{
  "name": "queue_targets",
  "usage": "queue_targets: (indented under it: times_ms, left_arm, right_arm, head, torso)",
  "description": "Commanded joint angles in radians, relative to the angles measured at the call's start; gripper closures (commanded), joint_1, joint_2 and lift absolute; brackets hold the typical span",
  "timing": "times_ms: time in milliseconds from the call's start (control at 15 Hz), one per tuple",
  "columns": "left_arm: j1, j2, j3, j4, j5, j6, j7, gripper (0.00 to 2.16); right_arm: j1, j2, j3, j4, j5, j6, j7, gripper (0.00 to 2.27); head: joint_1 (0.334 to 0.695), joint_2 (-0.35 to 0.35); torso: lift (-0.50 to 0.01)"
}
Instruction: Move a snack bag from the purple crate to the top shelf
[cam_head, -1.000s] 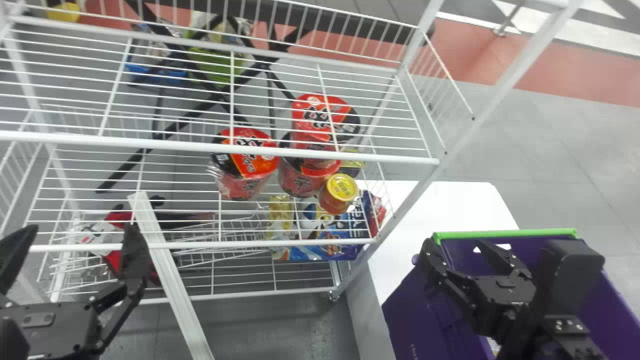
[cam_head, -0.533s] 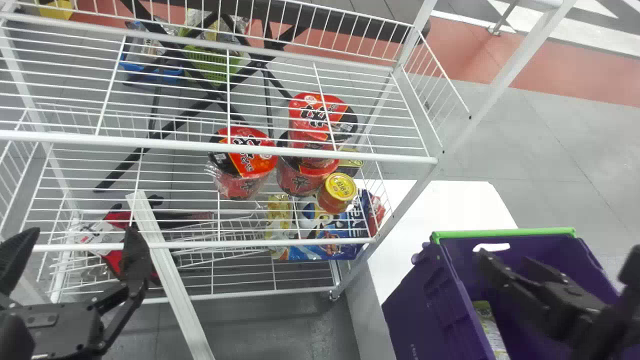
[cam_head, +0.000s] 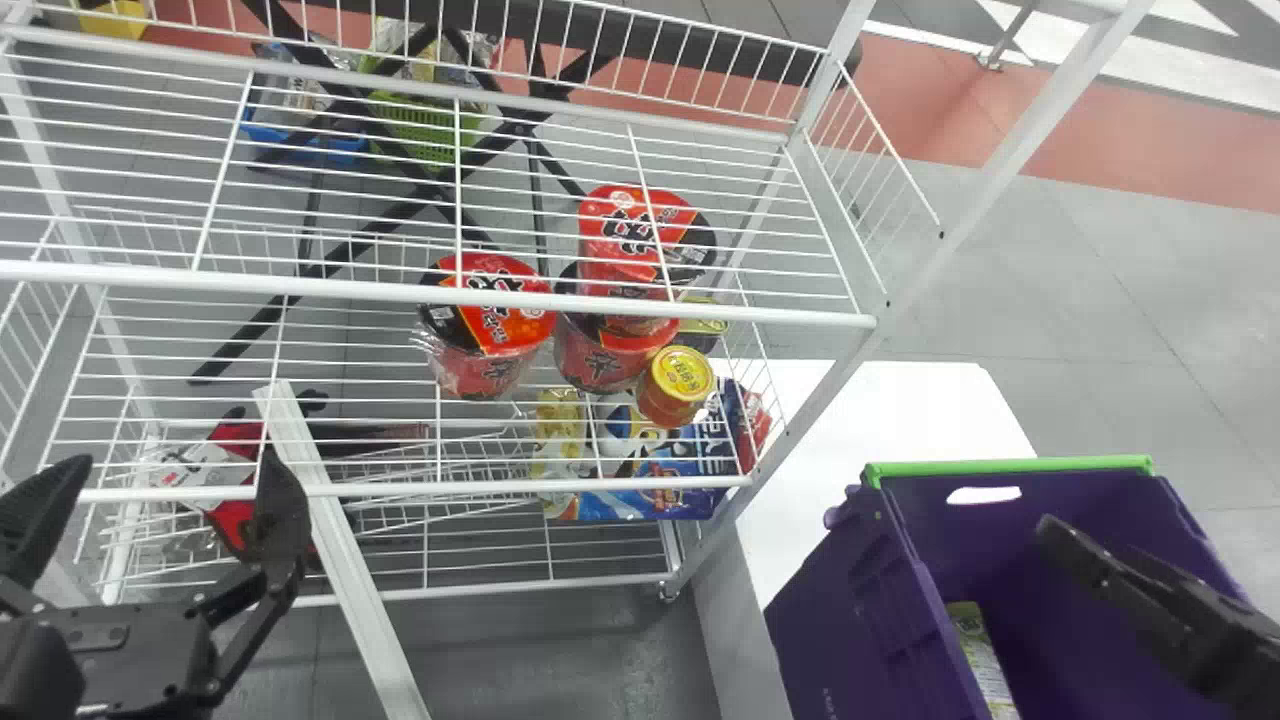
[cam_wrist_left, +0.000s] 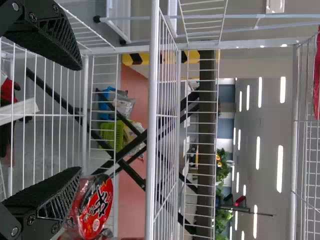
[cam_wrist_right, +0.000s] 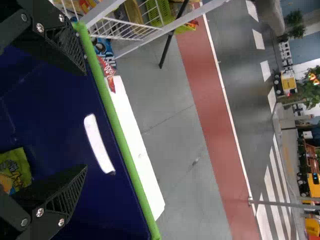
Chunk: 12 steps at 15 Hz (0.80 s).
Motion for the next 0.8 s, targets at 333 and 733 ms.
queue_targets:
  times_ms: [333,733]
  left_arm:
    - [-0.004,0.0,0.003,0.013,0.005,0.003,0.002,0.1]
    - [-0.002,0.003,0.001,0.009,-0.002,0.025,0.012,0.1]
  right_arm:
    - [-0.054,-0.167,-0.019,0.154,0.252,0.145,0.216,0.19]
    - [-0.08,-0.313,0.0,0.398,0.483,0.09,0.581,0.14]
  head:
    - [0.695,-0.35]
    - [0.695,-0.35]
  torso:
    - [-0.457]
    - [-0.457]
